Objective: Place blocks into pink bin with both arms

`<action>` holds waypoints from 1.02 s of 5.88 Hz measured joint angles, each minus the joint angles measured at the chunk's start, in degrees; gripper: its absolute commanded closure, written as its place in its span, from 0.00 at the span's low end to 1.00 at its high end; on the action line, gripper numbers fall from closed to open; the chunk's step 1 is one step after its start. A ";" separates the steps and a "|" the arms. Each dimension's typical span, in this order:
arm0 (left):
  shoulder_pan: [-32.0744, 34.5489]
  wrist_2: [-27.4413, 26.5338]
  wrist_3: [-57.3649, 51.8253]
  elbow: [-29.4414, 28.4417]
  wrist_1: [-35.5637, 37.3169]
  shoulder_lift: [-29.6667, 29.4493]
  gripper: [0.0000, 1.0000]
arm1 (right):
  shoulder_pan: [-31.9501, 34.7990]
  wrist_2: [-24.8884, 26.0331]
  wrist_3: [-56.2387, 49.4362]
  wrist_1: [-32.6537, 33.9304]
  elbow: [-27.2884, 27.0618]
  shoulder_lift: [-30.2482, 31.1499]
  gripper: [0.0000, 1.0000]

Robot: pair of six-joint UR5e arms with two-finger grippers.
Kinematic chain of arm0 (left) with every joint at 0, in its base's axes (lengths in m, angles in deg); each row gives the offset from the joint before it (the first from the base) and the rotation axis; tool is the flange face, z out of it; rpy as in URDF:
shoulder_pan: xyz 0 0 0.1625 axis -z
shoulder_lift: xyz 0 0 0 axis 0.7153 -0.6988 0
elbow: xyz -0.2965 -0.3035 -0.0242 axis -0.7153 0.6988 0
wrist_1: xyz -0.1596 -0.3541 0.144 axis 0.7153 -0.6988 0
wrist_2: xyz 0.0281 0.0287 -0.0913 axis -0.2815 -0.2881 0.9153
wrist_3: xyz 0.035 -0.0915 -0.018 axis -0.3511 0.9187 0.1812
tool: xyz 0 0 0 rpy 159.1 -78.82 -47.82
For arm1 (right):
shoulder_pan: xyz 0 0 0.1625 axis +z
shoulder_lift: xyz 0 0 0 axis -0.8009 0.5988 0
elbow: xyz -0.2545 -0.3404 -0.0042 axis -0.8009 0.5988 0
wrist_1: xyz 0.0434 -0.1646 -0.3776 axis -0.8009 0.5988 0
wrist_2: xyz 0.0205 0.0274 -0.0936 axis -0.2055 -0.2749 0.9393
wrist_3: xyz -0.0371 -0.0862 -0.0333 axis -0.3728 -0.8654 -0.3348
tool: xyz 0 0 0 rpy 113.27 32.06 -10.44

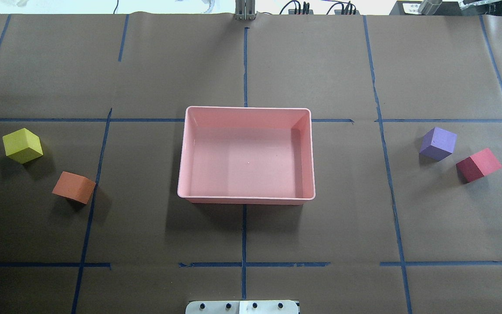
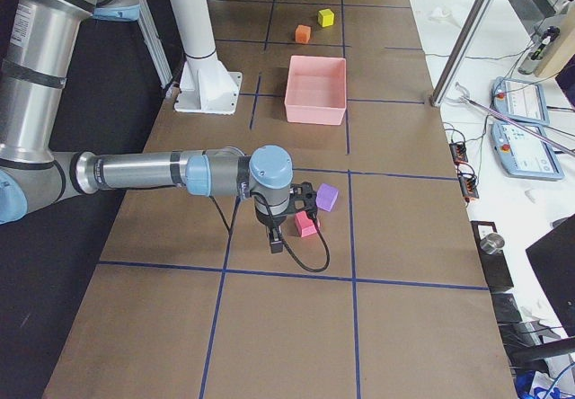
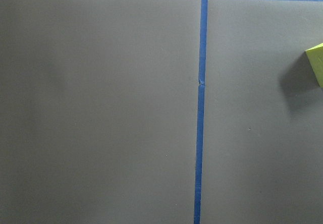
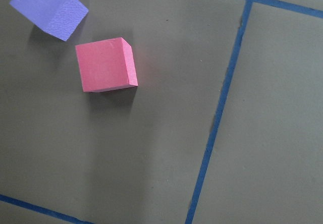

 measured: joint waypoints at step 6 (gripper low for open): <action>-0.05 0.12 -0.34 -0.51 -0.05 0.07 0.00 | -18.31 5.38 20.86 -19.61 9.48 -7.35 0.01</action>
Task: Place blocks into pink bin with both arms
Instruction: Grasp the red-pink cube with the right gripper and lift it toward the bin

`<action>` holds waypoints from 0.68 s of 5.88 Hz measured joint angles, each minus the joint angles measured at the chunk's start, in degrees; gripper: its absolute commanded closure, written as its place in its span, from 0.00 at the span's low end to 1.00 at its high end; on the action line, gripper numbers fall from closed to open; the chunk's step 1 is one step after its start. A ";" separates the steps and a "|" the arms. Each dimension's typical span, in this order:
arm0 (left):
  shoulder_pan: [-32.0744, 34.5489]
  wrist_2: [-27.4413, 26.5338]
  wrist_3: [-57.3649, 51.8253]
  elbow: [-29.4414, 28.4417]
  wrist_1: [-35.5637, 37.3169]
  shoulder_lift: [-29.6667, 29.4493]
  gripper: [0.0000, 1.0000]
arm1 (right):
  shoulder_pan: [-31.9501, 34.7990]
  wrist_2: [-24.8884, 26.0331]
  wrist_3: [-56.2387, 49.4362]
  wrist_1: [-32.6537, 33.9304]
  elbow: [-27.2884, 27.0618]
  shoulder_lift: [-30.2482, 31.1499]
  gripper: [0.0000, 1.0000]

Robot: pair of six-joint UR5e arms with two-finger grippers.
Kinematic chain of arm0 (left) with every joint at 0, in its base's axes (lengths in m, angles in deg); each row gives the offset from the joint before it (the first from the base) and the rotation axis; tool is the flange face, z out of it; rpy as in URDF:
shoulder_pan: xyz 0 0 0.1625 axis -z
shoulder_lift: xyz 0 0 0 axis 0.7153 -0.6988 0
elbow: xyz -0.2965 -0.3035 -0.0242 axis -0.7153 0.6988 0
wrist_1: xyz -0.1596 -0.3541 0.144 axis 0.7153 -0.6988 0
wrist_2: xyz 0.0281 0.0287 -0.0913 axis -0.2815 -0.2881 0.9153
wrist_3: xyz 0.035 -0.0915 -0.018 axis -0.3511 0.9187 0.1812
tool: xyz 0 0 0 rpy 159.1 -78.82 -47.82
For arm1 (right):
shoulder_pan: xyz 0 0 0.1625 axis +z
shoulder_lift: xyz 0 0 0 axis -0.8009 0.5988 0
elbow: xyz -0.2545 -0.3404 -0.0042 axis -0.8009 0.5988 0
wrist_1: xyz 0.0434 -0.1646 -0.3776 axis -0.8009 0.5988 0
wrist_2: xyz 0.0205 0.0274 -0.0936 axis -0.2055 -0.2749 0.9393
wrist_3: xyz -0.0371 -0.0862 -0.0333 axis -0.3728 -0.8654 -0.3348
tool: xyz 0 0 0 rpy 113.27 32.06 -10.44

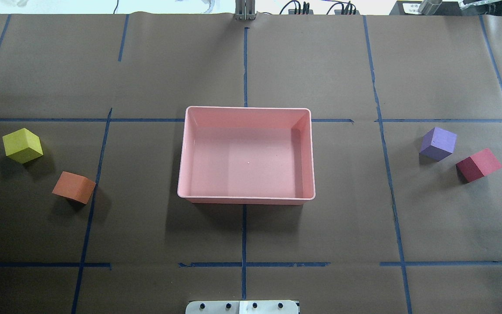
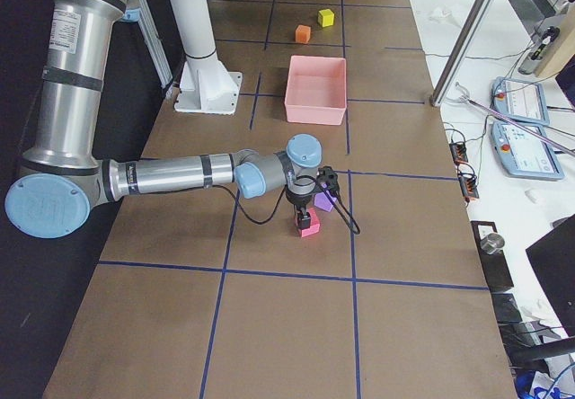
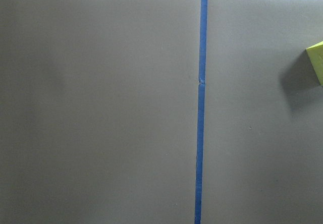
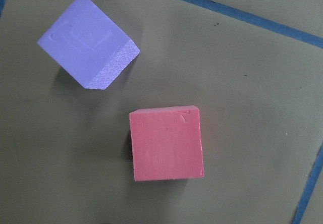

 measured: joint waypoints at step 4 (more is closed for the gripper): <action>0.00 0.91 0.41 0.70 0.08 0.00 0.00 | -6.94 5.67 -1.07 -0.78 7.37 -7.59 0.01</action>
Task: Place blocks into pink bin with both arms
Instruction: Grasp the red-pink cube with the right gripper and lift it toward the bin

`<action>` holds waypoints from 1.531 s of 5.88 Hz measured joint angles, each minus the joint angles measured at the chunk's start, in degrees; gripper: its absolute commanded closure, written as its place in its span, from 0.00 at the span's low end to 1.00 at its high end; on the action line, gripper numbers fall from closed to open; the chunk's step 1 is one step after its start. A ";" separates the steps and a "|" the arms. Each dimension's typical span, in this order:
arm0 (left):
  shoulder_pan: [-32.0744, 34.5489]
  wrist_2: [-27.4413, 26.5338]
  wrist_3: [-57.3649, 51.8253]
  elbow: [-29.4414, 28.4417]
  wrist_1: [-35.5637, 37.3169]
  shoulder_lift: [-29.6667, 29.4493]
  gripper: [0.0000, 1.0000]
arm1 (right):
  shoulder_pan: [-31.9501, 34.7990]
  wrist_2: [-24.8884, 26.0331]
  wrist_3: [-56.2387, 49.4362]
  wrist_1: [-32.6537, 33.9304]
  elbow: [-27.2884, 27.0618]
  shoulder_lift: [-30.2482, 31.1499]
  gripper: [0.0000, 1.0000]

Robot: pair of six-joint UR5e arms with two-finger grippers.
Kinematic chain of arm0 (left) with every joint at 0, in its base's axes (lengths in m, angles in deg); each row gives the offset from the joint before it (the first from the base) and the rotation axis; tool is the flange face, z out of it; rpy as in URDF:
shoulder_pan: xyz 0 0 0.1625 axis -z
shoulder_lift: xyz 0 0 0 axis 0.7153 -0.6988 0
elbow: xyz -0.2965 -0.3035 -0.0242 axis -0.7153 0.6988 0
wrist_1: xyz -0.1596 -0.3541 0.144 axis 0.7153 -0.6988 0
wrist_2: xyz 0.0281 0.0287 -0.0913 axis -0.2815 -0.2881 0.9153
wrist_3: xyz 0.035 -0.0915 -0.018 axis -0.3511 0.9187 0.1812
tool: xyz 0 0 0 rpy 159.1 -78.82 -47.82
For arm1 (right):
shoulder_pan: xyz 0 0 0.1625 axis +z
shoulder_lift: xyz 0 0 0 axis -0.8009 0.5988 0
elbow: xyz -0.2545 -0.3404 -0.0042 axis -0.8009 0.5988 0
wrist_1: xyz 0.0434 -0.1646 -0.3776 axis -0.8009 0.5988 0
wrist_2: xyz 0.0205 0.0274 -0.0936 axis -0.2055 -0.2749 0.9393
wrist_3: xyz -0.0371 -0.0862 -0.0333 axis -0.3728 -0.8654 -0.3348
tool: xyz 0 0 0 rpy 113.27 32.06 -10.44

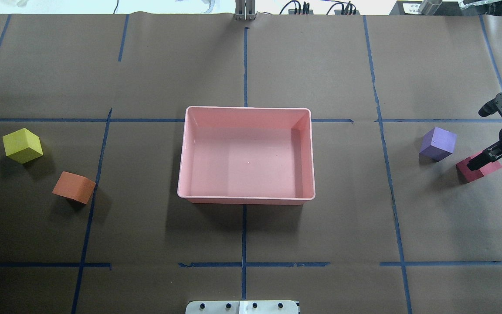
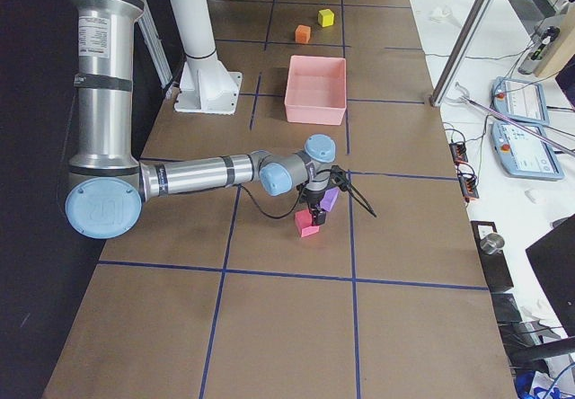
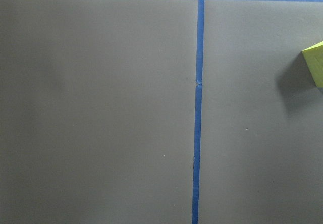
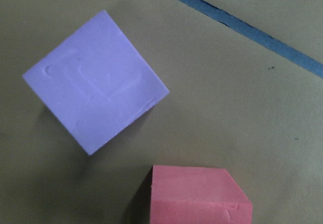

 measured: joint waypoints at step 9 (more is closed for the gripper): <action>-8.79 10.89 12.22 0.38 -12.30 -2.33 0.00 | -1.13 -4.63 18.06 9.35 -18.13 -2.05 0.97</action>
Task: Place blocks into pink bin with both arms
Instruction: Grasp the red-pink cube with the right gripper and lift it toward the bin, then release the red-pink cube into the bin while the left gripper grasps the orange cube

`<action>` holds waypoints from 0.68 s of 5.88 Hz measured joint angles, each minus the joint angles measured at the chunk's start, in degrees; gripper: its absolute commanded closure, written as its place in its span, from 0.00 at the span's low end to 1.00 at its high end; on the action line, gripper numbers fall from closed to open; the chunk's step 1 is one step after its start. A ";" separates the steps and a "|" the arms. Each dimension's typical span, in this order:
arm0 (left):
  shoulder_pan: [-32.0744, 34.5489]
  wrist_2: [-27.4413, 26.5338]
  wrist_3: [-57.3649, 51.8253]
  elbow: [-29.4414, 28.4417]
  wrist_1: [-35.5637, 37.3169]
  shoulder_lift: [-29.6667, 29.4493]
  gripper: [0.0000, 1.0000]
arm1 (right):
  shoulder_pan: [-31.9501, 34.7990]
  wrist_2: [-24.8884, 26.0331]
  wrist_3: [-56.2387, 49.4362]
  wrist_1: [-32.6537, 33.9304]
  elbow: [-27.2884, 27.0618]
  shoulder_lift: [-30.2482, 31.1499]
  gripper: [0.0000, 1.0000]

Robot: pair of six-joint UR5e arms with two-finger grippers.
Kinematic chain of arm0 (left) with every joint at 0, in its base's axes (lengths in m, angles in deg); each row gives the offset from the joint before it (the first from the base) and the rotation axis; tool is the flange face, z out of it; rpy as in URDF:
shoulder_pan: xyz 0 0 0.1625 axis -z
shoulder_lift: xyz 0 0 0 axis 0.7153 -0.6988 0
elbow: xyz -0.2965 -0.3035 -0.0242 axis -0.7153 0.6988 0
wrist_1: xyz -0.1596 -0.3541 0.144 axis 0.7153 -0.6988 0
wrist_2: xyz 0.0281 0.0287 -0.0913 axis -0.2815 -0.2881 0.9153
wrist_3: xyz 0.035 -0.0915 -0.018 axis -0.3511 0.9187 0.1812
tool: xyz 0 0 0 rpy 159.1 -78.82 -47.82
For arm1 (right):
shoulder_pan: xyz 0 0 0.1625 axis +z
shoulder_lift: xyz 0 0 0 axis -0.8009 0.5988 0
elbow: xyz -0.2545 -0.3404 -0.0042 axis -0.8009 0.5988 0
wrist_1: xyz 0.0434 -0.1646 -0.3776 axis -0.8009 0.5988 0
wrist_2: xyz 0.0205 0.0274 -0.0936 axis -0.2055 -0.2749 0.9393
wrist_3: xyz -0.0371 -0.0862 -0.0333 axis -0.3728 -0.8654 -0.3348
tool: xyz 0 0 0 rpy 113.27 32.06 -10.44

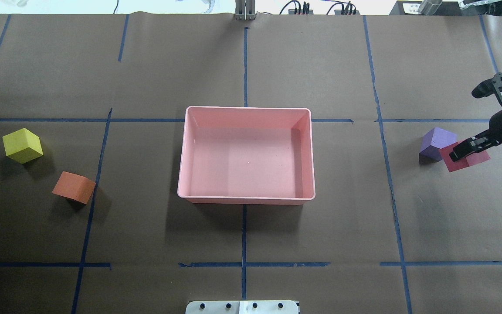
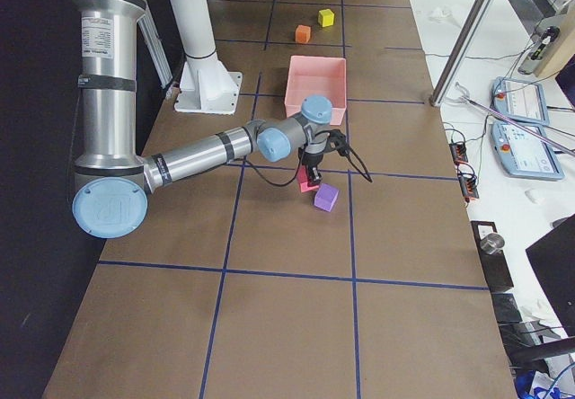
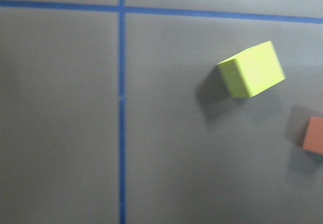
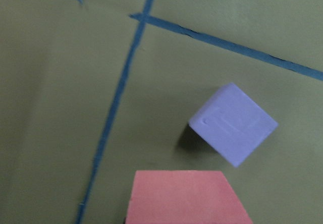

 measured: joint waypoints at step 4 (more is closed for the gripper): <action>-22.76 -10.43 25.14 0.42 -18.94 -9.02 0.00 | -18.37 8.67 38.99 2.64 -0.57 -21.86 0.97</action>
